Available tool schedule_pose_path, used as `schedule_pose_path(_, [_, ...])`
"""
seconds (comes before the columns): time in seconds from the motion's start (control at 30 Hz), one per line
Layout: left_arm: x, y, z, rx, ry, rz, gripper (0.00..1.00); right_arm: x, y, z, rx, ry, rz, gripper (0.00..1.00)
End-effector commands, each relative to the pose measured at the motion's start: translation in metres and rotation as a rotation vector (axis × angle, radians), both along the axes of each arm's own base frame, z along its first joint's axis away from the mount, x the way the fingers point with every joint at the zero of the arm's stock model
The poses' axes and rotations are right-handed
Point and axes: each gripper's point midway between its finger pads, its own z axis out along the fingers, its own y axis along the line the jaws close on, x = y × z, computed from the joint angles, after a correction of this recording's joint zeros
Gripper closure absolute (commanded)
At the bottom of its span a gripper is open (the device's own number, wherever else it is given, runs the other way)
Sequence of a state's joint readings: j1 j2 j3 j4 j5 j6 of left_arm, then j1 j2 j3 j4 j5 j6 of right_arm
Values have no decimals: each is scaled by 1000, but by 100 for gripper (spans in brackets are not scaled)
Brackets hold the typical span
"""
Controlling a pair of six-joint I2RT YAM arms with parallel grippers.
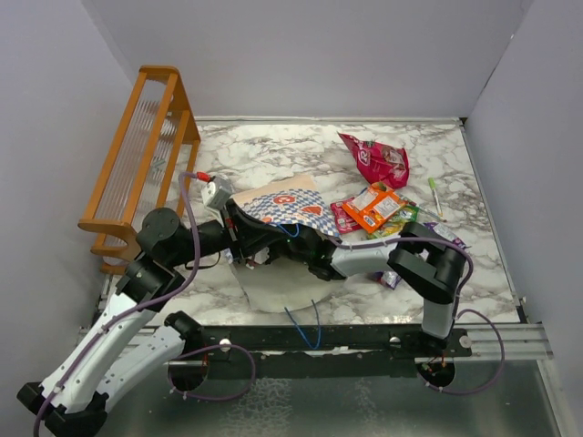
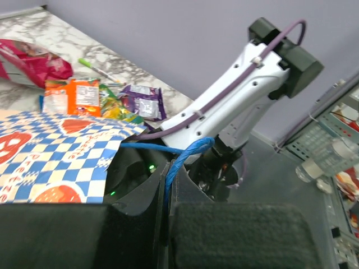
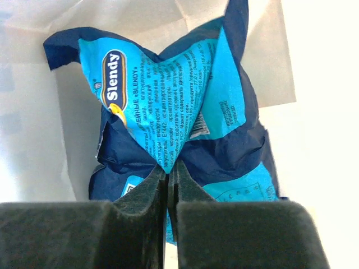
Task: Take the snacks out of the paper bag
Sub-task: Take out the snack from the paper bag.
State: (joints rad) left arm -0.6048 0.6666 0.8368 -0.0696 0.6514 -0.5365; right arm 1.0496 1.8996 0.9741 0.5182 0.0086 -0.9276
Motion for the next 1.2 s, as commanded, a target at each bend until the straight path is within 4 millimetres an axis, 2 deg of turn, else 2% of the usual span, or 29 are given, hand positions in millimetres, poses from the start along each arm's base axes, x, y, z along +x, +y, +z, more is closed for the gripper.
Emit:
schedule_pose_path(0.0, [14, 13, -15, 38, -3, 137, 100, -6, -7, 45, 121, -24, 9, 99])
schedule_pose_path(0.1, [17, 20, -16, 31, -12, 185, 100, -19, -13, 46, 122, -18, 54, 99])
schedule_pose_path(0.23, [16, 21, -21, 32, -1, 192, 100, -32, -22, 61, 170, -24, 89, 99])
schedule_pose_path(0.4, [17, 20, -20, 25, 0, 190, 100, -47, -31, 96, 260, -59, 132, 99])
schedule_pose_path(0.57, [22, 21, -10, -3, -4, 215, 100, -75, -40, 139, 363, -64, 231, 99])
schedule_pose_path(0.77, [33, 23, 4, -20, 1, 268, 100, -95, -57, 172, 451, -38, 265, 99])
schedule_pose_path(0.9, [47, 28, 7, -21, 39, 348, 100, -101, -67, 192, 482, -20, 262, 99])
schedule_pose_path(1.0, [66, 41, 7, -41, 118, 490, 100, -111, -72, 200, 482, -14, 294, 99])
schedule_pose_path(1.13, [83, 50, 30, -118, 112, 590, 100, -118, -76, 207, 471, 2, 318, 99])
schedule_pose_path(1.17, [89, 53, 33, -122, 115, 621, 100, -120, -77, 216, 485, 7, 321, 99])
